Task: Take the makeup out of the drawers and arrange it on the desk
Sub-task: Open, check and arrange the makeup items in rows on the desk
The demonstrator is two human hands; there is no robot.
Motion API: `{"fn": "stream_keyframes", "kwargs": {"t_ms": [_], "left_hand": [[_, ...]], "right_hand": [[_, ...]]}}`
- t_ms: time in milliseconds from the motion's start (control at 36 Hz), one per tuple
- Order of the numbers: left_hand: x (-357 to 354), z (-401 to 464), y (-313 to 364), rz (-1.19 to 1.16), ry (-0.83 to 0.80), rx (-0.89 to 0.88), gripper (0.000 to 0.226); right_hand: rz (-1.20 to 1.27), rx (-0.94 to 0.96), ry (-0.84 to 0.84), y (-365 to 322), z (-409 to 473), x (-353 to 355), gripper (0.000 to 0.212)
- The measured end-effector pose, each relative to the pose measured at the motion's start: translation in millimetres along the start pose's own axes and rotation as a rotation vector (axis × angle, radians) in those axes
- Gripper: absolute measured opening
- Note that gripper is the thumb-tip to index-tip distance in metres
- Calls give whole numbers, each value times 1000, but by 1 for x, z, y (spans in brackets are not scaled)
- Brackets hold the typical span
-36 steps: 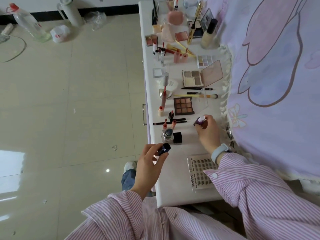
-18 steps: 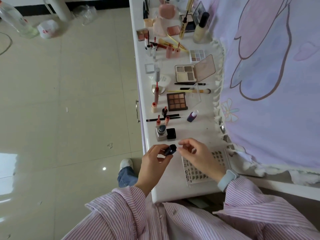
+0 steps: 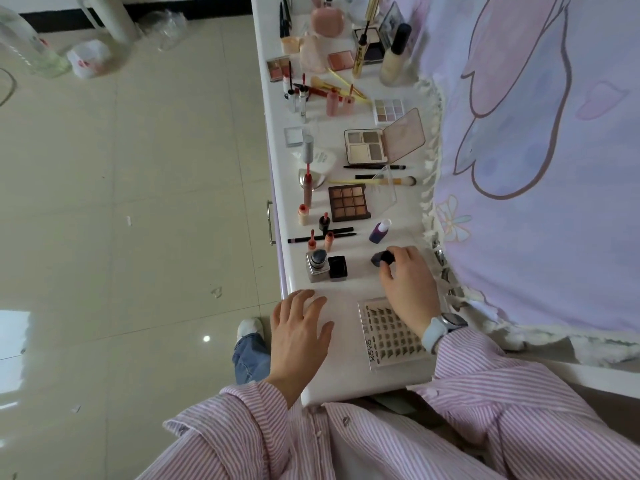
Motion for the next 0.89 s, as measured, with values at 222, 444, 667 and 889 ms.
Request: {"fn": "stream_keyframes", "kwargs": {"t_ms": [222, 444, 667, 889], "left_hand": [[-3, -3, -4, 53, -45, -29, 43], [2, -2, -7, 57, -124, -42, 46], [3, -1, -10, 43, -167, -63, 48], [15, 1, -21, 35, -305, -153, 55]], "right_hand": [[56, -46, 21, -7, 7, -12, 22], [124, -96, -21, 3, -14, 0, 55], [-301, 126, -244, 17, -64, -5, 57], [-597, 180, -650, 28, -73, 6, 106]]}}
Point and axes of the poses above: each hand's wrist, its own z-axis towards the middle knuckle, its own x-axis out of the back of the hand, y = z × x, the point moved 1 cm from there along z, towards the middle knuckle, and after that the axes turned 11 degrees about -x, right-handed, at the moved point
